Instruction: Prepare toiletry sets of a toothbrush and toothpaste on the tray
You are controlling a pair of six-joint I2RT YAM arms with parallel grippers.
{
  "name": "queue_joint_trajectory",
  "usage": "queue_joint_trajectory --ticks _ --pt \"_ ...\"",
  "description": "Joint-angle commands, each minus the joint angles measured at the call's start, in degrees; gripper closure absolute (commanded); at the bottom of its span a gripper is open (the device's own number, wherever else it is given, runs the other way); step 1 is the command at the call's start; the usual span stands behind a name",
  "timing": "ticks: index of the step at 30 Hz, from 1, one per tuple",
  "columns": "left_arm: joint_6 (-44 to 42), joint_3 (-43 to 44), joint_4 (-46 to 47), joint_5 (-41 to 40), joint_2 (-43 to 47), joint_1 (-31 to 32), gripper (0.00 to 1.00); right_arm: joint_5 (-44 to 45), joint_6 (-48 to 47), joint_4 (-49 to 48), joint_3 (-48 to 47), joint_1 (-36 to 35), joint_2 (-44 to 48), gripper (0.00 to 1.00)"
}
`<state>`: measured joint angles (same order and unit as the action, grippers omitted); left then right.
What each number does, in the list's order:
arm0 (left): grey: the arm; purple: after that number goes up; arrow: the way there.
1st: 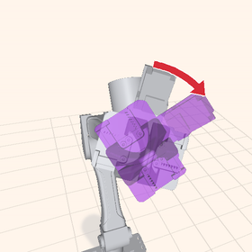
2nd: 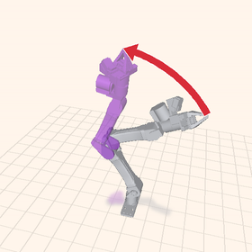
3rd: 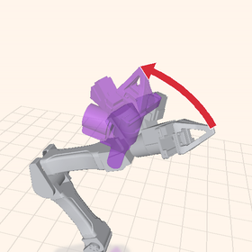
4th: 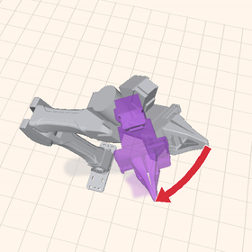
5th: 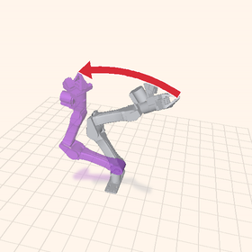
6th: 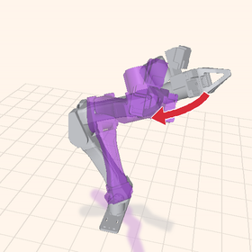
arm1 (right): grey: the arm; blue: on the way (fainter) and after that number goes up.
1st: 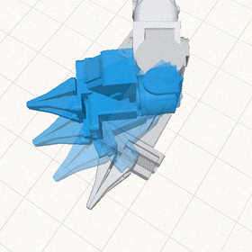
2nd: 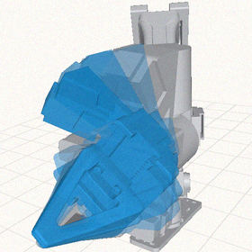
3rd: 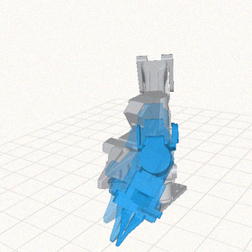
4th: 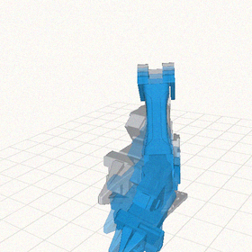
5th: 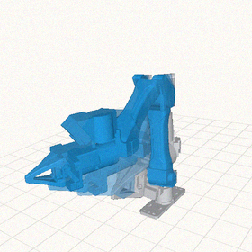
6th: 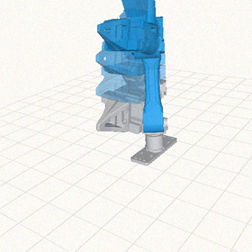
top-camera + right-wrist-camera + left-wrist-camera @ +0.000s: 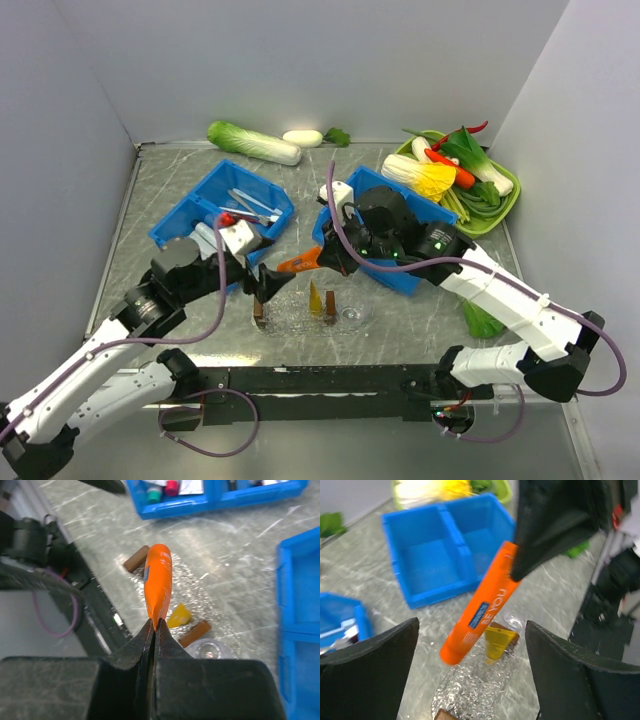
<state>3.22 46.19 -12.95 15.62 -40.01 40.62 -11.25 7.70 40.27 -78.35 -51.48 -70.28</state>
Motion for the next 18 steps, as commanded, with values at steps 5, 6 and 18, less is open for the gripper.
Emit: queue_joint_trajectory --ticks 5,6,18 --pt "-9.8 1.3 2.0 2.7 -6.5 7.3 0.05 -11.4 2.4 1.4 -5.2 1.2 -1.6 1.0" --pt "-10.3 1.0 2.0 1.9 -6.8 8.6 0.06 -12.0 2.5 1.6 -5.6 1.3 -1.8 1.0" --pt "-14.3 -3.3 6.0 -22.7 -8.3 21.5 0.44 -16.4 5.6 4.1 -8.2 4.4 -5.1 1.0"
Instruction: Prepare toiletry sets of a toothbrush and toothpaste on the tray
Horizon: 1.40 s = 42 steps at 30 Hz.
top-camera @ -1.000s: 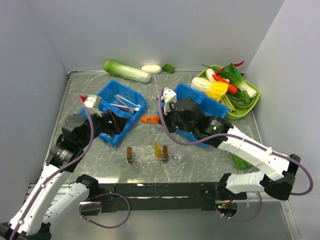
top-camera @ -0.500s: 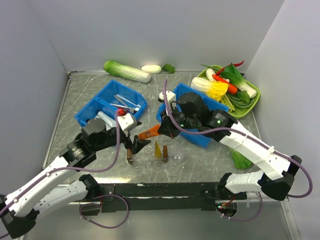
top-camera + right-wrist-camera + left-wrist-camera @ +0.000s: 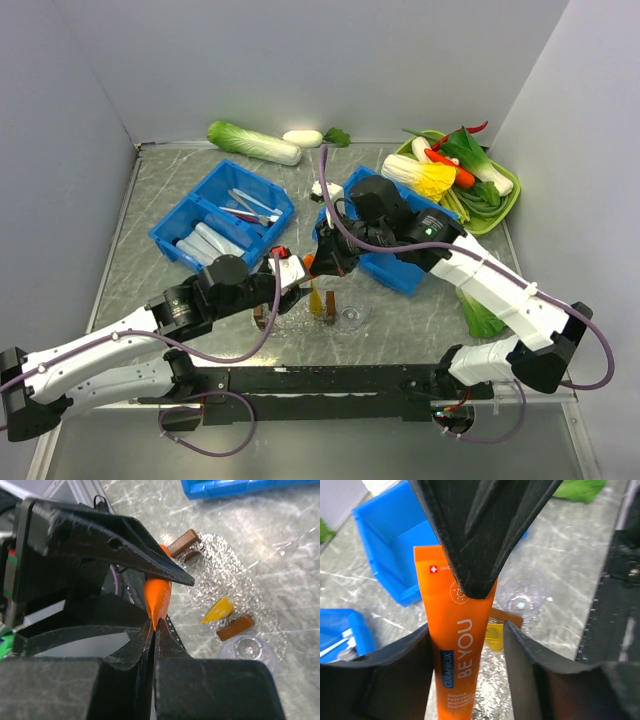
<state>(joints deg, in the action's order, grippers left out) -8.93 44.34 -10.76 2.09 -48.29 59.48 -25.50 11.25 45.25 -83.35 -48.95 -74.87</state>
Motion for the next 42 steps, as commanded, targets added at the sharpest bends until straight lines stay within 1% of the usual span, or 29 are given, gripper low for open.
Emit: queue_joint_trajectory --ticks 1,6,10,12,13,15,16,18,19,22,23,25,26,27,30,36,37,42 --pt "-2.2 -1.9 4.5 -9.6 0.5 2.9 0.46 -2.4 2.2 -0.9 -3.2 2.1 -0.5 1.0" --pt "-2.0 -2.9 6.0 -10.2 0.7 3.1 0.54 -3.9 2.9 -1.1 -2.9 2.9 -0.8 1.0" --pt "-1.2 -2.8 5.7 -9.2 -0.5 3.1 0.68 -4.4 3.9 -2.1 -2.3 3.0 -0.5 1.0" --pt "-0.2 -2.9 6.0 -8.6 -0.5 3.1 0.69 -4.4 4.4 -2.8 -1.4 3.0 0.3 0.95" --pt "0.1 -3.2 6.3 -8.2 -0.5 3.1 0.71 -4.3 5.1 -3.2 -0.9 3.0 0.7 0.88" --pt "1.5 -3.8 7.2 -6.8 0.1 3.2 0.72 -3.7 5.9 -5.2 1.1 3.0 2.2 0.83" --pt "1.8 -4.1 7.4 -6.6 0.5 3.1 0.73 -2.8 6.8 -5.9 2.6 3.0 2.7 0.78" --pt "2.7 -4.8 8.5 -5.7 1.5 3.0 0.74 -2.0 7.7 -8.4 4.2 3.0 4.7 0.73" --pt "3.0 -5.0 8.9 -5.3 1.8 2.9 0.75 -1.2 8.8 -9.5 6.2 3.0 5.6 0.67" --pt "4.5 -5.8 9.9 -2.5 2.5 2.0 0.75 1.4 11.5 -14.0 10.1 3.1 8.9 0.57" --pt "5.5 -5.7 9.8 -1.1 2.5 1.0 0.76 2.2 12.1 -16.2 11.2 3.0 10.3 0.55" --pt "6.6 -5.5 10.1 0.7 2.4 -0.5 0.76 3.4 13.4 -17.6 13.5 2.9 11.4 0.52" --pt "7.5 -5.3 10.3 1.7 2.3 -2.1 0.76 4.7 13.8 -18.0 14.1 2.9 12.3 0.52" --pt "8.0 -5.3 10.3 4.0 2.5 -2.8 0.76 5.2 14.0 -18.7 14.6 2.9 12.6 0.51" --pt "8.5 -5.6 11.9 6.6 2.6 -4.5 0.76 6.8 15.0 -19.7 16.6 2.9 13.6 0.51" --pt "8.6 -5.6 12.2 8.4 2.2 -6.0 0.76 9.1 16.9 -23.6 20.2 1.9 15.0 0.51" --pt "10.4 -5.7 12.3 8.5 2.1 -6.2 0.76 9.2 17.1 -24.6 20.6 1.7 15.1 0.51" --pt "10.4 -5.7 12.3 8.7 1.8 -6.3 0.76 10.2 17.8 -26.7 21.4 1.0 15.2 0.51"
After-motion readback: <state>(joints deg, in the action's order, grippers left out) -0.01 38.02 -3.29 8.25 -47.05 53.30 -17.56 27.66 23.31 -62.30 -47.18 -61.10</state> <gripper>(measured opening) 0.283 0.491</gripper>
